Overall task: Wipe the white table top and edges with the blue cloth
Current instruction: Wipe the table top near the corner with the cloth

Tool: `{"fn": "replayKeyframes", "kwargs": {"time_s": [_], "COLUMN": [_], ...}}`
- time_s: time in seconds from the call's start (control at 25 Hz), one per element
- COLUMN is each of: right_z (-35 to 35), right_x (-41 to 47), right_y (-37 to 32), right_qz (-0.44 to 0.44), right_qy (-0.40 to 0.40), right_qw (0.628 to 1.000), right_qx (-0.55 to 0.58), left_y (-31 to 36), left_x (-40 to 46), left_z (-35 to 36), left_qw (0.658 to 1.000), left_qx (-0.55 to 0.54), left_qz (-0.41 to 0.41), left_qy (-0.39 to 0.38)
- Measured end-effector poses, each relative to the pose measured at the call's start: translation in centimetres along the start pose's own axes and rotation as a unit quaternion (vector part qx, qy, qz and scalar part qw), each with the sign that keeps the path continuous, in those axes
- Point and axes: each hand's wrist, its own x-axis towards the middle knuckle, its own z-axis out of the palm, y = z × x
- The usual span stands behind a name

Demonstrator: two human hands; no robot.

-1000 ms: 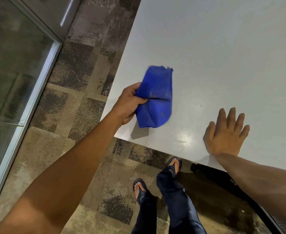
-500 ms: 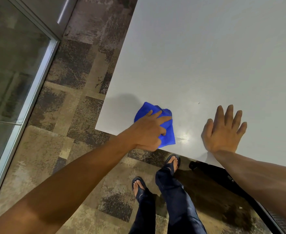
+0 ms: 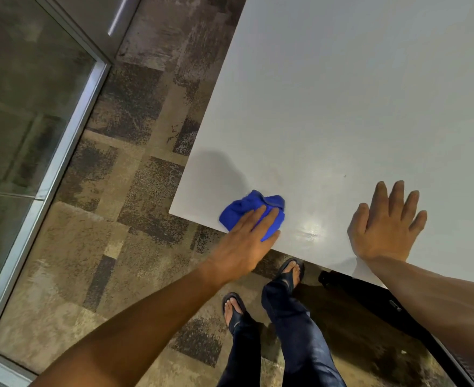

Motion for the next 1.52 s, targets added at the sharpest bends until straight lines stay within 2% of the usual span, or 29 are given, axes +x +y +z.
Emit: {"fn": "replayKeyframes", "kwargs": {"time_s": [0.12,0.32,0.4,0.56,0.6,0.64,0.68,0.72,0.8,0.88,0.96,1.04,1.2,1.32,1.52], "right_z": [0.2,0.3,0.3,0.1,0.1,0.0,0.0,0.1,0.0,0.0,0.1,0.2,0.6,0.7,0.6], "right_x": [-0.1,0.0,-0.1,-0.1,-0.1,-0.1,-0.1,-0.1,-0.1,0.0,-0.1,-0.1,0.0,-0.1,0.0], "right_y": [0.1,0.2,0.2,0.2,0.2,0.2,0.1,0.1,0.1,0.1,0.2,0.2,0.4,0.6,0.4], "right_qz": [0.002,0.001,0.002,0.0,0.002,0.003,0.004,0.003,0.0,0.0,0.003,0.003,0.002,0.002,0.003], "right_qy": [0.002,0.001,0.0,-0.004,-0.006,-0.007,-0.007,-0.007,-0.006,-0.006,-0.002,0.001,0.007,0.009,0.011], "right_qw": [1.0,1.0,1.0,1.0,1.0,1.0,1.0,1.0,1.0,1.0,1.0,1.0,1.0,1.0,1.0], "right_qx": [-0.002,0.008,0.01,0.013,0.013,0.012,0.01,0.007,0.005,0.007,-0.001,-0.005,-0.009,-0.01,-0.005], "left_y": [-3.6,-9.5,-10.4,-13.1,-13.5,-13.6,-13.1,-12.2,-8.2,-3.1,2.1,4.5,0.8,-2.1,-6.3], "left_x": [-2.4,-4.9,-5.0,-4.0,-3.2,-2.1,-0.8,0.8,4.2,6.7,7.1,6.2,6.9,7.6,9.5], "left_z": [-0.2,-1.0,-1.0,-2.5,-3.3,-4.0,-4.5,-4.6,-4.3,-2.6,0.0,1.6,1.6,0.9,-0.9], "left_qw": [0.996,0.985,0.981,0.953,0.945,0.945,0.953,0.959,0.97,0.984,0.989,0.992,0.995,0.999,0.996], "left_qx": [0.072,0.159,0.17,0.178,0.159,0.139,0.127,0.16,0.201,0.152,0.122,0.096,0.072,0.032,0.062], "left_qz": [-0.043,-0.062,-0.091,-0.238,-0.282,-0.294,-0.275,-0.232,-0.106,-0.007,0.079,0.075,0.056,0.003,-0.059], "left_qy": [-0.007,-0.022,-0.024,-0.06,-0.048,-0.042,-0.013,0.038,0.085,0.092,0.041,-0.009,-0.041,-0.03,-0.021]}}
